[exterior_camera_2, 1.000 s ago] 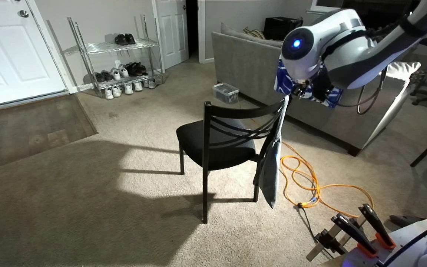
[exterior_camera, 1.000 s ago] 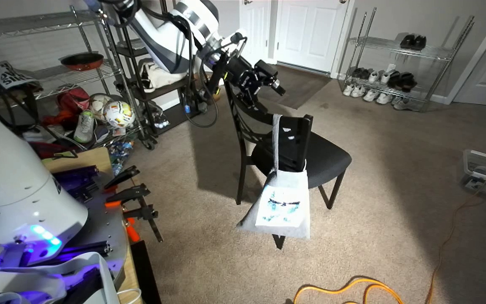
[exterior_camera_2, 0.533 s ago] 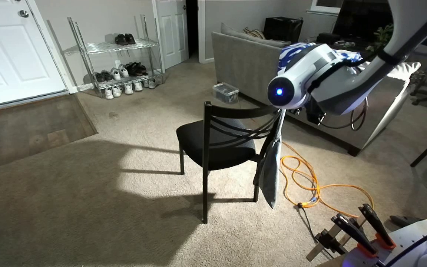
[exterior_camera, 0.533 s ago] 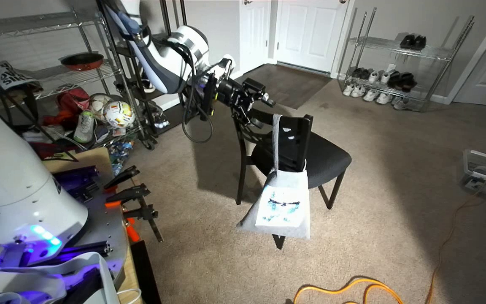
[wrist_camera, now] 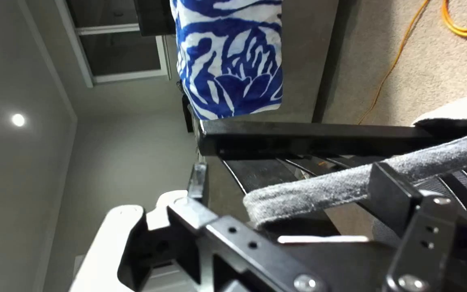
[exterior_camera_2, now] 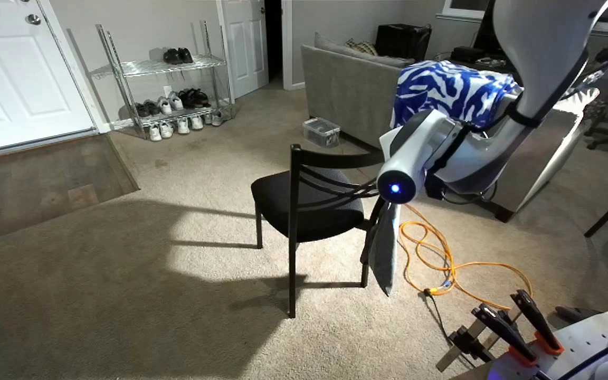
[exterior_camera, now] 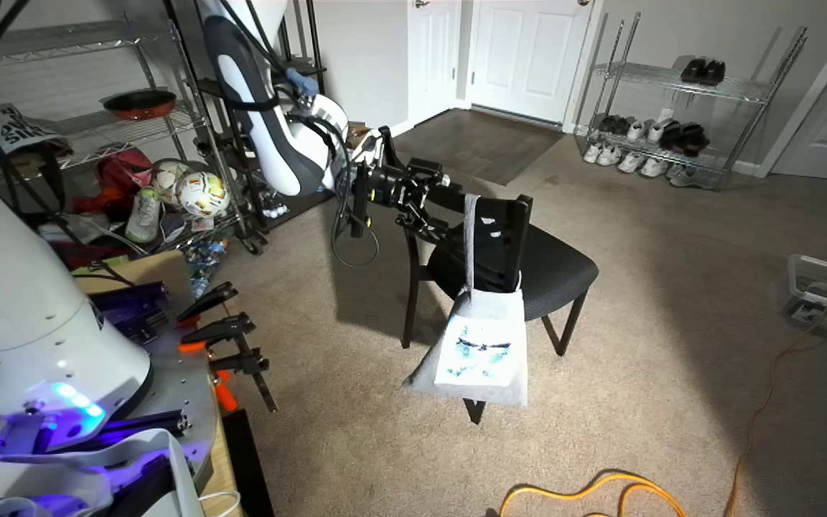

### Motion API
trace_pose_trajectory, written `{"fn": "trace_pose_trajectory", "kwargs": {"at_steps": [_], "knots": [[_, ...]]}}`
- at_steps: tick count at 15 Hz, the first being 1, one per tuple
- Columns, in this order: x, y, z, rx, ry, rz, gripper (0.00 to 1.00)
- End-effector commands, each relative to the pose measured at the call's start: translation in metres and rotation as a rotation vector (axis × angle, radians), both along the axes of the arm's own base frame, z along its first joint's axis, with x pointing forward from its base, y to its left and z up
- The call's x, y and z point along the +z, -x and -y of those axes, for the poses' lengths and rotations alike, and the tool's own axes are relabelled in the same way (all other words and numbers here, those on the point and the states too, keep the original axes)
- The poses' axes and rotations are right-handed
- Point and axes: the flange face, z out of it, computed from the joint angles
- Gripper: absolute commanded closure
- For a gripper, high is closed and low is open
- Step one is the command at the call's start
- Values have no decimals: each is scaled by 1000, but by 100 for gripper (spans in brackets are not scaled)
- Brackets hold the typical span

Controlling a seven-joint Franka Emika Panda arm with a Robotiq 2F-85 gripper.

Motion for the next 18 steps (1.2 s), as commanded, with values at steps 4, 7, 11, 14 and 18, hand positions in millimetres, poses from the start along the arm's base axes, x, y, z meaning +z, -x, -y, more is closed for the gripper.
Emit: {"fn": "trace_pose_trajectory", "kwargs": {"at_steps": [4, 7, 11, 14, 18], "knots": [[-33, -10, -8, 146, 101, 73, 0], [-43, -15, 2, 172, 143, 94, 0], [-49, -23, 24, 153, 184, 119, 0], [-49, -30, 47, 111, 197, 132, 0], [-47, -35, 62, 77, 200, 141, 0]]}}
